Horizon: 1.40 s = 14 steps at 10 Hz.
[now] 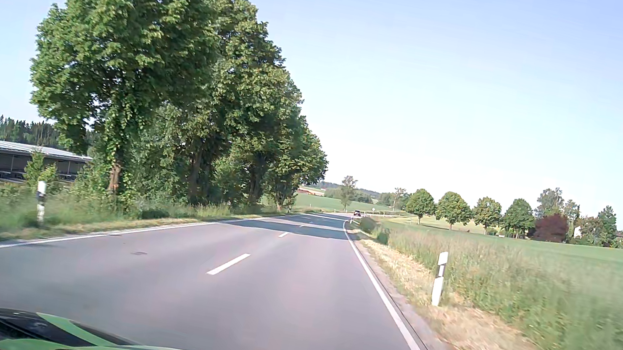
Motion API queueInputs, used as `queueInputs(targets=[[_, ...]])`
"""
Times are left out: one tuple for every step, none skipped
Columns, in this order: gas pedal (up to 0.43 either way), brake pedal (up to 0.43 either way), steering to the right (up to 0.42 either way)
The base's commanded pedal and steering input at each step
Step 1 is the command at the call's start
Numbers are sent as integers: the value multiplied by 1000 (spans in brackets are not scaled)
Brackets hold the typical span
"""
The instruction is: Follow the waypoints while adhering to traffic rules and regulations
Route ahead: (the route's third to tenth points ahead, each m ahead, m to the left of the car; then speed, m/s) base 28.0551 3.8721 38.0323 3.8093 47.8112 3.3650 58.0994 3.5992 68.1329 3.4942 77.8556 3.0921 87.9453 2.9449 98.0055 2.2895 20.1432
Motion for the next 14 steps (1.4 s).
queueInputs(targets=[[59,0,-6],[59,0,-6],[59,0,-6],[39,0,-6],[28,0,-3],[28,0,-3],[28,0,-3],[39,0,-2],[39,0,-3],[39,0,-3],[47,0,-3],[47,0,-2],[59,0,-2],[67,0,-2]])
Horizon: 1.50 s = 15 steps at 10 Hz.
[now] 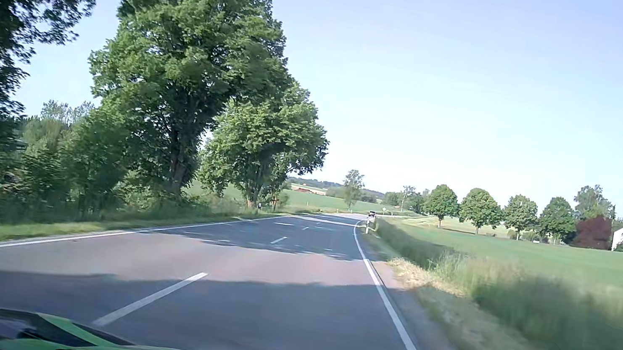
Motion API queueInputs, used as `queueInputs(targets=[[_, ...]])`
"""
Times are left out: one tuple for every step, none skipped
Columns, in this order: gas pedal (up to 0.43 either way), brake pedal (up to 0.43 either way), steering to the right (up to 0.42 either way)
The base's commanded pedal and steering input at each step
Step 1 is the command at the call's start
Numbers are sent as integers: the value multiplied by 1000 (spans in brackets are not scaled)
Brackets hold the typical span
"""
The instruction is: Follow the waypoints while adhering to traffic rules and regulations
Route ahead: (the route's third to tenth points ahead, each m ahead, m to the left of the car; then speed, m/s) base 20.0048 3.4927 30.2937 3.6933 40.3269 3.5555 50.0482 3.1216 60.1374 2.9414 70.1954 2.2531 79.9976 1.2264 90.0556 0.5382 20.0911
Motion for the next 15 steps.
queueInputs(targets=[[67,0,-3],[67,0,-2],[79,0,-2],[79,0,0],[79,0,2],[79,0,3],[79,0,3],[67,0,2],[67,0,3],[67,0,3],[67,0,3],[67,0,3],[67,0,3],[67,0,3],[59,0,3]])
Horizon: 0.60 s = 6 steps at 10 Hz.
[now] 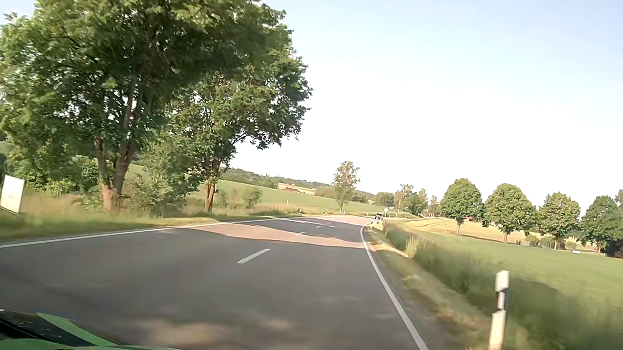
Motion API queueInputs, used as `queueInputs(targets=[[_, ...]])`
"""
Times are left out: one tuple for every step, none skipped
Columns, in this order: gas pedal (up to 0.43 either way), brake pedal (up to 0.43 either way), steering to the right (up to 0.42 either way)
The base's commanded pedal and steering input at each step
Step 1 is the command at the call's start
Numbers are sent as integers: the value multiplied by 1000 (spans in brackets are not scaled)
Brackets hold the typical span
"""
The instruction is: Follow the waypoints while adhering to traffic rules and regulations
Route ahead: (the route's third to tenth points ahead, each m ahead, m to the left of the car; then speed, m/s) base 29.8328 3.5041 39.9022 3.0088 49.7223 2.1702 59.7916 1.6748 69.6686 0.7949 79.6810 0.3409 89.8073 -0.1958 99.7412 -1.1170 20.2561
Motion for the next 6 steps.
queueInputs(targets=[[28,0,3],[28,0,3],[28,0,4],[39,0,4],[47,0,4],[67,0,5]])
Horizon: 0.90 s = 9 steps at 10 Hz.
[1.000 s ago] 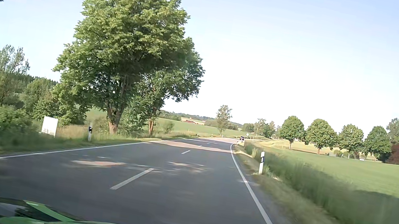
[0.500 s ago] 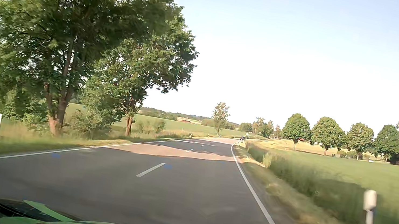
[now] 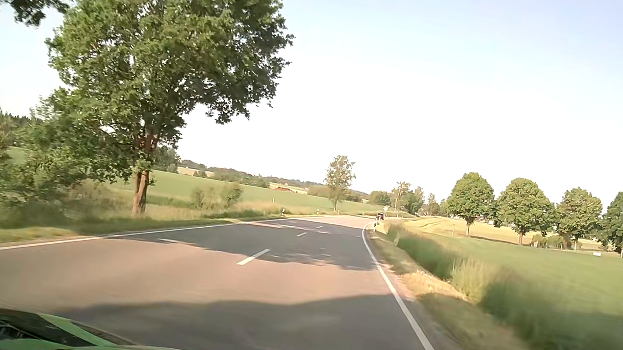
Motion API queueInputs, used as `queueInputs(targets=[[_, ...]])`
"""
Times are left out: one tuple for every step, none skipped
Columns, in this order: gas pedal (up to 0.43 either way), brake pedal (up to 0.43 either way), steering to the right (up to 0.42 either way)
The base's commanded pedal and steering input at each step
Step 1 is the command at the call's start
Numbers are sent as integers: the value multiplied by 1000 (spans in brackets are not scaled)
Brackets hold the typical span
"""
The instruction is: Follow the waypoints while adhering to traffic rules and regulations
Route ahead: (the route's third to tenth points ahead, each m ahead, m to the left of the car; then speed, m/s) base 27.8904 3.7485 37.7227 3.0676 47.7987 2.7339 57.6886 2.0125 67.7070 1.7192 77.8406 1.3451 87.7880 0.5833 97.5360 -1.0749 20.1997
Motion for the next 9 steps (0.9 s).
queueInputs(targets=[[79,0,4],[87,0,4],[87,0,4],[87,0,5],[87,0,4],[87,0,5],[87,0,4],[87,0,4],[67,0,5]])
